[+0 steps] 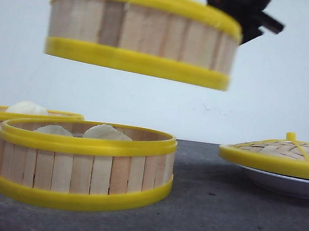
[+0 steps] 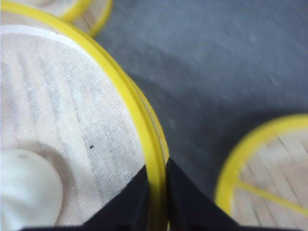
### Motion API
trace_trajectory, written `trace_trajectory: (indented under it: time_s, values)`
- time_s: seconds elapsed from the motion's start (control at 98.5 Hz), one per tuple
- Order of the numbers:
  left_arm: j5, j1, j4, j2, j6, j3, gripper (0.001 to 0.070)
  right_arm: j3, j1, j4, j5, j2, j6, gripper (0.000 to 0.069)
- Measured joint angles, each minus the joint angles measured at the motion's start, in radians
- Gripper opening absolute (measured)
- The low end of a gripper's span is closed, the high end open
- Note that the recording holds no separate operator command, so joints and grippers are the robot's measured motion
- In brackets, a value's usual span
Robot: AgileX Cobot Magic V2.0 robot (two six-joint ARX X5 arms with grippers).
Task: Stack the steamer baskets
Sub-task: 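Lift the basket with the right gripper and carry it over the nearest basket, then lower the held basket onto the nearest basket and open the right gripper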
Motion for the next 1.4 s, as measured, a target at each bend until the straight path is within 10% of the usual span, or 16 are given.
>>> trace_trajectory:
  time_s: [1.401]
  values:
    - [0.000, 0.000, 0.000, 0.000, 0.000, 0.000, 0.0392, 0.029, 0.071, 0.204, 0.043, 0.283, -0.001, 0.0023]
